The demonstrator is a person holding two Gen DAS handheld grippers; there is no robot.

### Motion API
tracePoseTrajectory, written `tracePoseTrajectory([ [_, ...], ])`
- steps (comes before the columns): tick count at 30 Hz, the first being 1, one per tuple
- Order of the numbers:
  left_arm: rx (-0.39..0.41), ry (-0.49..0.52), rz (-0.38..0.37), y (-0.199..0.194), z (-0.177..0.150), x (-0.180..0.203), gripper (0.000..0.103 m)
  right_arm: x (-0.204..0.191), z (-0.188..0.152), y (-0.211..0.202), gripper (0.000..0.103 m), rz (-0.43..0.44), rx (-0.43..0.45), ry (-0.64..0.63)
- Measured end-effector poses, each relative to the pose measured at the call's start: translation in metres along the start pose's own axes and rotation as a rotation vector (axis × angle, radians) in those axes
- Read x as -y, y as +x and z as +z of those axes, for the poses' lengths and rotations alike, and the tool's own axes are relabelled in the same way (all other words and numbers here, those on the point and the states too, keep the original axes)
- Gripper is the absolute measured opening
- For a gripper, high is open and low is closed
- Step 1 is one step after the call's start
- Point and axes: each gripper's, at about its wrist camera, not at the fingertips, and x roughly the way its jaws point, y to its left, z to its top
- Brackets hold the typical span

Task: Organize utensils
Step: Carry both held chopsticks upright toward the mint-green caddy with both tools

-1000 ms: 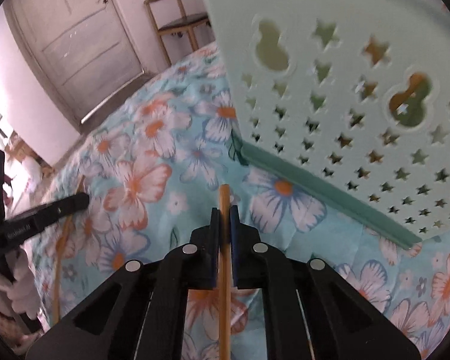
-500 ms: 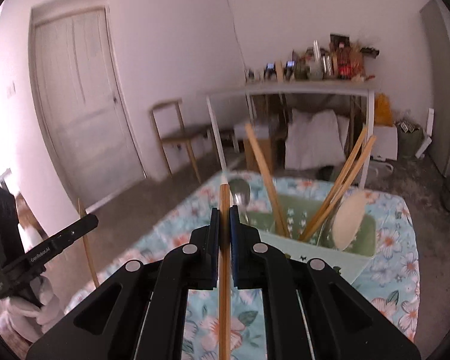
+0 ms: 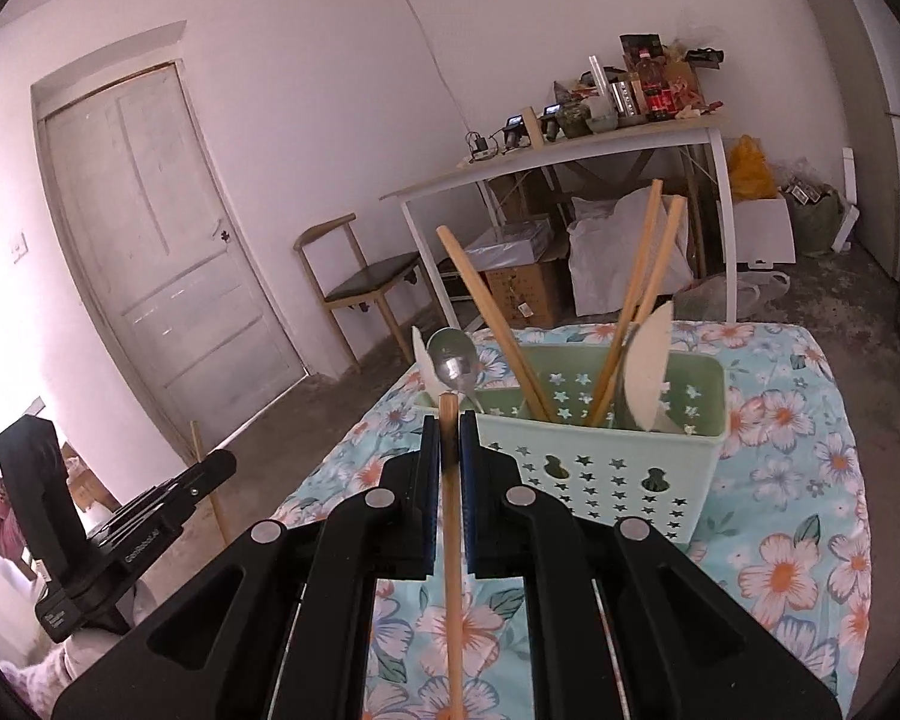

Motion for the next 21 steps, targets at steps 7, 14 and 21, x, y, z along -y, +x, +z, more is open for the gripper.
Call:
tracePoseTrajectory([
  [7,-0.031,0.038,0.013,0.005,0.002,0.011,0.005,0.006,0.002,-0.020,0.007,-0.012,0.024,-0.014],
  [14,-0.045,0.047,0.013,0.006,0.004,0.016,0.005,0.009,0.003,-0.028,0.007,-0.025,0.019,-0.019],
  [21,-0.047,0.048,0.014,0.006,0.003,0.017,0.005,0.012,0.000,-0.024,0.008,-0.030,-0.025,-0.008],
])
